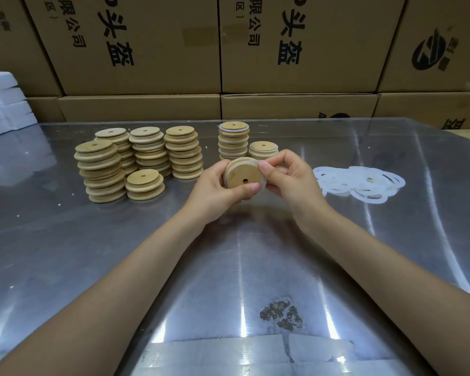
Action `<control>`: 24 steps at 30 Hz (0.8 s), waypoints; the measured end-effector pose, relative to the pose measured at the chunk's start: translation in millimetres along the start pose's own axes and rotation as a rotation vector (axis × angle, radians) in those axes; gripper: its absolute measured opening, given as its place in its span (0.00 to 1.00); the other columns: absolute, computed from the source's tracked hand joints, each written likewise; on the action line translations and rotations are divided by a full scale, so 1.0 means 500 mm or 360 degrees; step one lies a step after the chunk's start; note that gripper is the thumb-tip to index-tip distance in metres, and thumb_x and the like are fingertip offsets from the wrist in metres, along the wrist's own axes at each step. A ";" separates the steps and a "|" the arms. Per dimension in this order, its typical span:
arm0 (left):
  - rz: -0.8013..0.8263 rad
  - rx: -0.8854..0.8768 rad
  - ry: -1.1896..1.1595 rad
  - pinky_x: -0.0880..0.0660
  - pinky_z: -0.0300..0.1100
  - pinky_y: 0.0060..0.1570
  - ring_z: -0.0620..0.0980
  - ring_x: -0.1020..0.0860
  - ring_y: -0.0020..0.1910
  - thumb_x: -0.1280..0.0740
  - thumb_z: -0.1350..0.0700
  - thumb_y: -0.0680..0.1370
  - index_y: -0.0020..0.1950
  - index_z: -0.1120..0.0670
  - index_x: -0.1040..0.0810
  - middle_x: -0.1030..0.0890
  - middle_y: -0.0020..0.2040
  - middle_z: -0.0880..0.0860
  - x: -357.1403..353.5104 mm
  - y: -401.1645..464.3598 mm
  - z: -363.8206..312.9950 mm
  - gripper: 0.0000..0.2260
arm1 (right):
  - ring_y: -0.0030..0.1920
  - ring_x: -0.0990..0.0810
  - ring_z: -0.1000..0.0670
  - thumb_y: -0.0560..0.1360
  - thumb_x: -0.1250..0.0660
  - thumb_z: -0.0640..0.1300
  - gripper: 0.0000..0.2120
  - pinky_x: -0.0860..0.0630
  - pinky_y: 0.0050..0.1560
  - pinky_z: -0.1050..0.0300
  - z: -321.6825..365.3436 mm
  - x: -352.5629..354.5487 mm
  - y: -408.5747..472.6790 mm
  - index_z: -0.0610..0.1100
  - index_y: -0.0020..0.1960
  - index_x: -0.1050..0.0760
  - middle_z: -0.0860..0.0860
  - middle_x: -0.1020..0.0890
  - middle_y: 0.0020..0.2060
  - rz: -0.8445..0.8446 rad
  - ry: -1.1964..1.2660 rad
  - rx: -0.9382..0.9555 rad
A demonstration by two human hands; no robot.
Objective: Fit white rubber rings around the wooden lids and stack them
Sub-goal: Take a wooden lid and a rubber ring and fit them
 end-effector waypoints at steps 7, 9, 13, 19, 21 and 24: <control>-0.0066 0.0142 -0.0313 0.24 0.34 0.34 0.45 0.18 0.38 0.28 0.62 0.72 0.58 0.58 0.25 0.20 0.44 0.52 0.001 -0.002 0.001 0.15 | 0.40 0.21 0.56 0.75 0.32 0.41 0.06 0.25 0.39 0.62 0.007 0.001 -0.007 0.47 0.40 0.26 0.50 0.18 0.37 0.0001 -0.0108 0.0083; -0.0068 0.0121 -0.0238 0.23 0.34 0.35 0.43 0.19 0.38 0.28 0.62 0.72 0.58 0.58 0.25 0.20 0.44 0.51 0.004 0.000 0.001 0.16 | 0.39 0.21 0.55 0.76 0.32 0.40 0.07 0.26 0.40 0.61 0.002 0.001 -0.006 0.47 0.40 0.26 0.50 0.18 0.37 -0.0005 -0.0129 0.0083; -0.0072 0.0019 -0.0003 0.24 0.33 0.38 0.37 0.22 0.37 0.26 0.61 0.71 0.51 0.52 0.24 0.21 0.41 0.46 0.008 0.004 -0.003 0.13 | 0.37 0.21 0.57 0.76 0.33 0.40 0.09 0.26 0.41 0.65 -0.001 0.002 0.000 0.47 0.39 0.27 0.50 0.19 0.35 -0.0001 -0.0216 0.0051; -0.0030 0.0142 -0.0194 0.22 0.35 0.42 0.40 0.20 0.44 0.27 0.58 0.72 0.59 0.54 0.24 0.20 0.46 0.47 0.008 0.002 -0.001 0.16 | 0.45 0.19 0.53 0.76 0.33 0.44 0.05 0.24 0.44 0.64 0.001 0.011 0.004 0.46 0.42 0.26 0.51 0.17 0.38 -0.0009 -0.0049 -0.0153; -0.0018 0.0180 -0.0276 0.22 0.35 0.42 0.39 0.19 0.43 0.28 0.57 0.72 0.59 0.53 0.24 0.19 0.46 0.47 0.006 0.000 0.000 0.16 | 0.43 0.18 0.56 0.76 0.32 0.45 0.04 0.24 0.43 0.66 0.005 0.014 0.004 0.47 0.42 0.24 0.53 0.16 0.37 -0.0017 -0.0055 -0.0118; -0.0024 0.0198 -0.0374 0.21 0.35 0.42 0.42 0.18 0.44 0.30 0.56 0.74 0.61 0.56 0.25 0.19 0.48 0.49 0.003 -0.001 0.003 0.16 | 0.43 0.17 0.59 0.76 0.32 0.46 0.03 0.24 0.40 0.68 0.003 0.011 0.000 0.48 0.44 0.23 0.55 0.16 0.38 0.0031 -0.0054 -0.0124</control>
Point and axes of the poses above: each hand's wrist, its own y-axis towards the middle knuckle, its own x-axis out of the back of the hand, z = x × y, the point moved 2 cm from there along y, towards the middle knuckle
